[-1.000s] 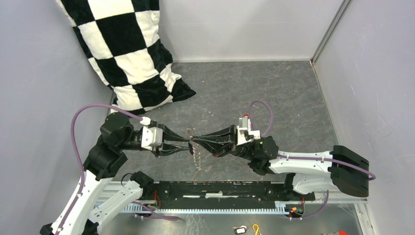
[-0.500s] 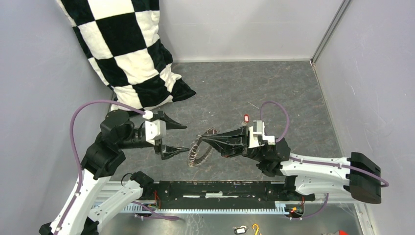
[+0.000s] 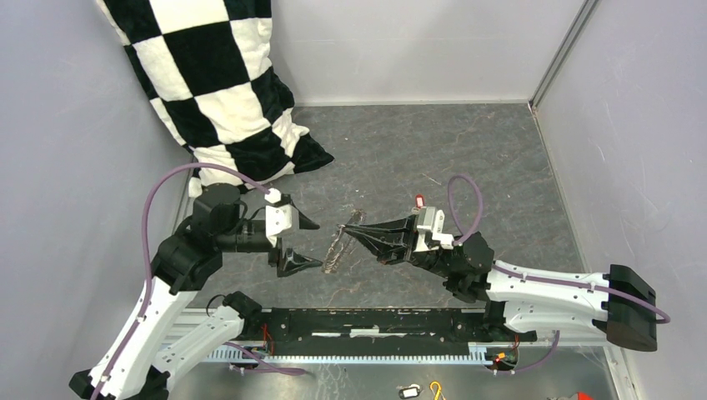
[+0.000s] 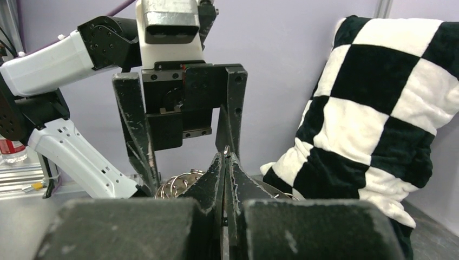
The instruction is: Put the keys on the keyring
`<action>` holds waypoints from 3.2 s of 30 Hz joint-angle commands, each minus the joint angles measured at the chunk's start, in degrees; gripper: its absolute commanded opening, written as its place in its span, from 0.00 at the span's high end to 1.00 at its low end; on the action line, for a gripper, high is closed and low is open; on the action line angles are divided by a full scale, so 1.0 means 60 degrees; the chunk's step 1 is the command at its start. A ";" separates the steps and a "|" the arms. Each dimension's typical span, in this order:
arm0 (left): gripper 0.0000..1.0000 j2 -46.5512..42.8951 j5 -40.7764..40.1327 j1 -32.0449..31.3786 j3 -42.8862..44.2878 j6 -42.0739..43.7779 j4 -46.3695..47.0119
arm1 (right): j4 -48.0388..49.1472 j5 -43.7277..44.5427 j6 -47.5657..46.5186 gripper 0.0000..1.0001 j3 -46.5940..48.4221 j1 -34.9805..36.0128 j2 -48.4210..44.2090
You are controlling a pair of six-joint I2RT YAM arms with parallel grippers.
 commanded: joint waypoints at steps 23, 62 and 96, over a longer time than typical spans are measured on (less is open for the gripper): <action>0.12 -0.2170 0.0707 -0.0013 -0.3426 -0.0153 0.3022 | 0.1870 0.1198 0.0963 0.99 0.0814 0.0024 0.1247; 0.98 0.1297 -0.3257 0.0011 -0.0572 -0.9428 0.7483 | -0.4453 0.3033 -0.5028 0.02 0.0131 -0.0057 -0.1954; 0.98 0.2136 -0.4650 0.0234 0.2018 -1.2183 0.3862 | 0.3689 0.5612 -1.5657 0.09 0.2101 0.1218 0.3890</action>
